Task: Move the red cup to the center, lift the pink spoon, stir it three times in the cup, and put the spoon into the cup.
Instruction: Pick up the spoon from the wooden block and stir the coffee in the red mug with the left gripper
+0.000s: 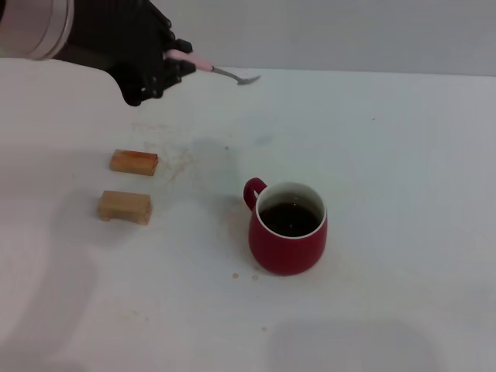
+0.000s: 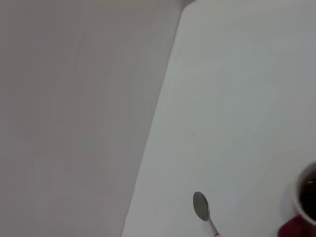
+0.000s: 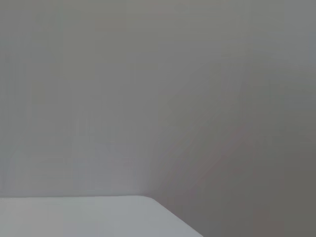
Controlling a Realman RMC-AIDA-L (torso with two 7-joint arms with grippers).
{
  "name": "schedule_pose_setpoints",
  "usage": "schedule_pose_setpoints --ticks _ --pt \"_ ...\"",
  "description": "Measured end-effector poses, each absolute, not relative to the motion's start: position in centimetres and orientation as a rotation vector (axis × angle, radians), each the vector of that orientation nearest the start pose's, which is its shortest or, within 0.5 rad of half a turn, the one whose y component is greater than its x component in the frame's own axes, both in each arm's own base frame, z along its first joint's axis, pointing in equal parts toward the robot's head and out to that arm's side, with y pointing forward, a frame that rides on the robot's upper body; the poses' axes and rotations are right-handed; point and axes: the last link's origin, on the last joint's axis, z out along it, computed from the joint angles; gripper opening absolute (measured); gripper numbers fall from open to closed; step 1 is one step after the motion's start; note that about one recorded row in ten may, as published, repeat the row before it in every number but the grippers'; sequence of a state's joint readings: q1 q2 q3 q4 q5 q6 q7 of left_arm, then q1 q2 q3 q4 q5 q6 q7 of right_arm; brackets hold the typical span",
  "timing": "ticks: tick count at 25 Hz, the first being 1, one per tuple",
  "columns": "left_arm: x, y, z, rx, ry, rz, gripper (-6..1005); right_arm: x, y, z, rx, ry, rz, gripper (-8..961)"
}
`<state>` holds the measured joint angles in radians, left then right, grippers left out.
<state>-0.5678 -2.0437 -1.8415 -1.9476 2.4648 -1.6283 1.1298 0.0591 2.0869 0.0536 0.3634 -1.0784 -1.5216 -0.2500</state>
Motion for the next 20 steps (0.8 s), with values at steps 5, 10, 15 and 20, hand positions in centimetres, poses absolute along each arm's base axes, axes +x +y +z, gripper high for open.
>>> schedule_pose_setpoints --ticks 5,10,15,20 --pt "-6.3 32.5 8.6 -2.594 0.386 0.294 138 40.8 15.5 -0.6 -1.082 0.678 0.283 0" --pt "-5.9 31.7 8.5 -2.637 0.442 0.304 139 40.8 15.7 -0.6 -1.077 0.684 0.284 0" --pt "-5.6 30.6 8.6 -2.706 0.475 0.233 139 40.8 15.7 -0.6 -1.076 0.688 0.285 0" --pt "-5.6 30.0 8.1 -2.748 0.500 0.256 139 40.8 15.6 -0.7 -1.074 0.692 0.284 0"
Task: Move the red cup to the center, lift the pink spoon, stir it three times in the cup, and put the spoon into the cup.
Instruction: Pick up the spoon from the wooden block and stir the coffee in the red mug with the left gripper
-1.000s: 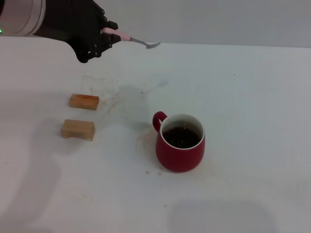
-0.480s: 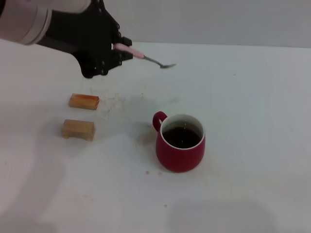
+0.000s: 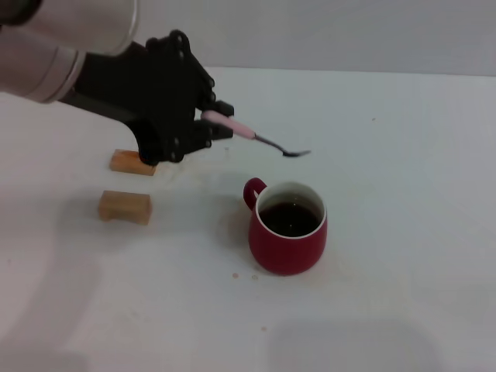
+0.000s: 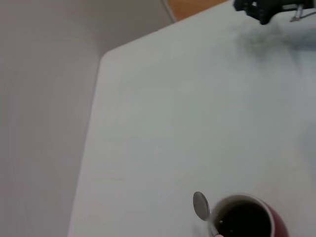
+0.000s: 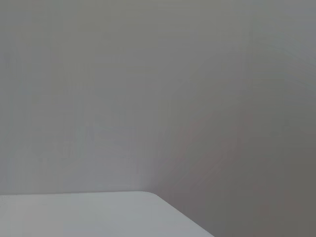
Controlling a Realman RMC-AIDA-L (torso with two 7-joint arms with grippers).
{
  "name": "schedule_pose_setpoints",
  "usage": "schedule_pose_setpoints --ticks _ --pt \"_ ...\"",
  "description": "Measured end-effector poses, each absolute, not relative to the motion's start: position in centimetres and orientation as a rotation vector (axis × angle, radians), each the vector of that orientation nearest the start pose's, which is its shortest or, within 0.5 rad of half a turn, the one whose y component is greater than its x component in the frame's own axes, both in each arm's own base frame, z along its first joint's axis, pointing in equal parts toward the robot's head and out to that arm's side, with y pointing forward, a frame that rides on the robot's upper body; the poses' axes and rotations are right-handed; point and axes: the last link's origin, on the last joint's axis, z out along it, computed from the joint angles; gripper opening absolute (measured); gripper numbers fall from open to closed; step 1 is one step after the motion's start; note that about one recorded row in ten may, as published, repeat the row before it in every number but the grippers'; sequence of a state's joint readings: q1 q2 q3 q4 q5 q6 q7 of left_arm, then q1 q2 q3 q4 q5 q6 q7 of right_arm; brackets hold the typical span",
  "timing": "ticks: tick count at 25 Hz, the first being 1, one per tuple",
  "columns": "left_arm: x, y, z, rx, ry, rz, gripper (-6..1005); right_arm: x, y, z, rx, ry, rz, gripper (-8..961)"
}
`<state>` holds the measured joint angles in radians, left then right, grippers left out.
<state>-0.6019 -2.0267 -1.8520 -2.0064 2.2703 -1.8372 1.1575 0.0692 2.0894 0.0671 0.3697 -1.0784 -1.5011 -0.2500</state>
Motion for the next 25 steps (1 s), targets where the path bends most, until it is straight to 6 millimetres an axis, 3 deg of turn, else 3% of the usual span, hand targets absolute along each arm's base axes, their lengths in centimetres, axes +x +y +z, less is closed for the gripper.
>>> schedule_pose_setpoints --ticks 25 --pt "-7.2 30.3 5.7 -2.833 0.416 0.327 139 39.8 14.2 -0.2 -1.017 0.645 0.325 1"
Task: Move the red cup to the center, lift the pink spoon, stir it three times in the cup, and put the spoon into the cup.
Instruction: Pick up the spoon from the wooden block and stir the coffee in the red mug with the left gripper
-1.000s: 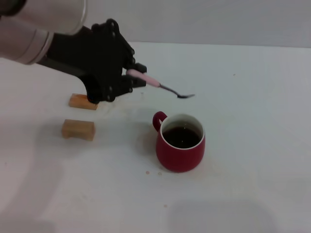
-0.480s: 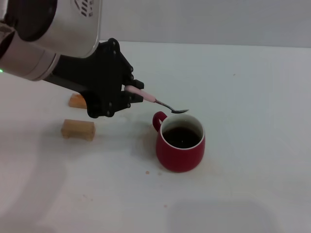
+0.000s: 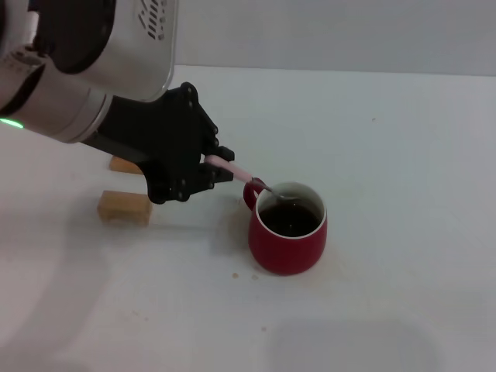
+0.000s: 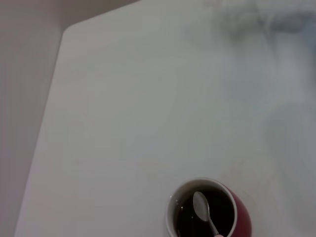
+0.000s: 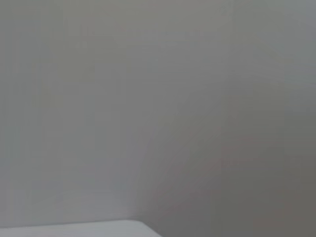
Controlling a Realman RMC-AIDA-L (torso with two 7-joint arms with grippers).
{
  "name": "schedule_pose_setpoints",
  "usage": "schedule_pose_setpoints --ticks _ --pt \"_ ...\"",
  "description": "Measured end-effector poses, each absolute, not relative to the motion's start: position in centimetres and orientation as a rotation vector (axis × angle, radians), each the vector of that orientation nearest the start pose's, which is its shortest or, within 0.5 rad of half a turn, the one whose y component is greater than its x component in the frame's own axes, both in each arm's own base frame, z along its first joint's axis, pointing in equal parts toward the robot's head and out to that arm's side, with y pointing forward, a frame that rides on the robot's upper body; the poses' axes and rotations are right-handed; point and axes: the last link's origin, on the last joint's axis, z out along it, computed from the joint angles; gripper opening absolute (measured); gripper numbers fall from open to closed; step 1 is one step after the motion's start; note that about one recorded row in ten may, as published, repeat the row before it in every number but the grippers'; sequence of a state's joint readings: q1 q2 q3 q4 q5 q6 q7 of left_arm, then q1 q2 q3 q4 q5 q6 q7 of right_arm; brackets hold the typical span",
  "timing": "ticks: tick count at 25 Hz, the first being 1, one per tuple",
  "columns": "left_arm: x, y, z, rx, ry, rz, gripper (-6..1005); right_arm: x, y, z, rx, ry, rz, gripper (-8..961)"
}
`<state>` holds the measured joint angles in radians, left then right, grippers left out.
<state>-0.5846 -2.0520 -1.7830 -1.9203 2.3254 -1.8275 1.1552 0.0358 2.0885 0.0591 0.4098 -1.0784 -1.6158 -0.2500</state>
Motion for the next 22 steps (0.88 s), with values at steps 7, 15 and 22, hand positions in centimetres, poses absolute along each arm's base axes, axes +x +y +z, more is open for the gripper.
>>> schedule_pose_setpoints --ticks 7,15,22 --pt "-7.7 31.0 5.0 -2.835 0.378 0.341 139 39.4 13.9 0.0 -1.004 0.629 0.337 1" --pt "-8.7 32.0 3.6 -2.840 0.336 0.414 139 39.3 13.6 0.0 -1.001 0.621 0.338 1" --pt "-9.1 32.4 2.9 -2.860 0.312 0.428 139 39.3 13.2 0.1 -0.993 0.615 0.336 1"
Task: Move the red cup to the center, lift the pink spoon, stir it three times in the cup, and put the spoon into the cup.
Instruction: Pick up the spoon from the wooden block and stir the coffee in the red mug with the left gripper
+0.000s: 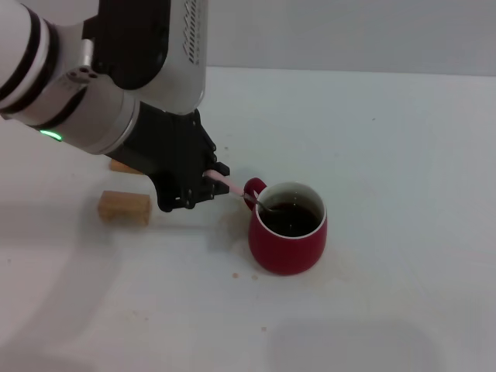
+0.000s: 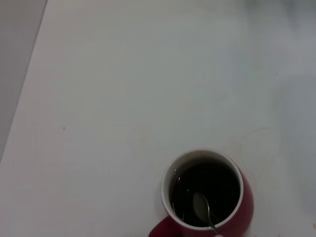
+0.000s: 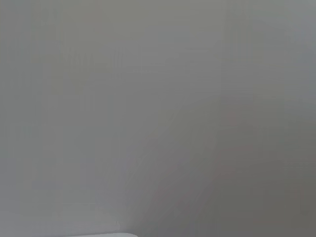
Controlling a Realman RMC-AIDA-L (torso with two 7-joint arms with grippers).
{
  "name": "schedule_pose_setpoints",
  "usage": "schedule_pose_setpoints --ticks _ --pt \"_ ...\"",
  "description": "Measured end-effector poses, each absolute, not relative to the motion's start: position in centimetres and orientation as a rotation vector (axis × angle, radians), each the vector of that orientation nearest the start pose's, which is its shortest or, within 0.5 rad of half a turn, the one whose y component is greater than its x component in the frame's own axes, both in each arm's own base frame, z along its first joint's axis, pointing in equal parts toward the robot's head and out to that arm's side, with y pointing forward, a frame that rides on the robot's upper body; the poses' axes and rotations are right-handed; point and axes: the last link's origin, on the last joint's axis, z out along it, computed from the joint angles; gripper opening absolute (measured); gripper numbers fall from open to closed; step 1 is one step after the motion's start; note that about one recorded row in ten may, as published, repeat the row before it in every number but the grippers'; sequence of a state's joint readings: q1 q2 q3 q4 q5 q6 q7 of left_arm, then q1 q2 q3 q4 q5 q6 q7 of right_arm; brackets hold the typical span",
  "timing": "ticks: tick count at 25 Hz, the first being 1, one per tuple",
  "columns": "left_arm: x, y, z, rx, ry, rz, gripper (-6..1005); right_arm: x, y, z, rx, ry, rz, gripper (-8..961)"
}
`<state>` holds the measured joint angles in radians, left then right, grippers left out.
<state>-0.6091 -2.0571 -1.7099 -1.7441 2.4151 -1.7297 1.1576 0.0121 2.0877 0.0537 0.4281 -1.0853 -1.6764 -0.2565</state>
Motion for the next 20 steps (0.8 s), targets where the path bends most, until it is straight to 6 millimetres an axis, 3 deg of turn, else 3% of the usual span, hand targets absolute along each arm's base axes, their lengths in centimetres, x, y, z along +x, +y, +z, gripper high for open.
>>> schedule_pose_setpoints --ticks 20 --pt "-10.0 34.1 1.2 -2.864 0.249 0.467 139 39.1 12.7 0.2 -0.996 0.598 0.338 1"
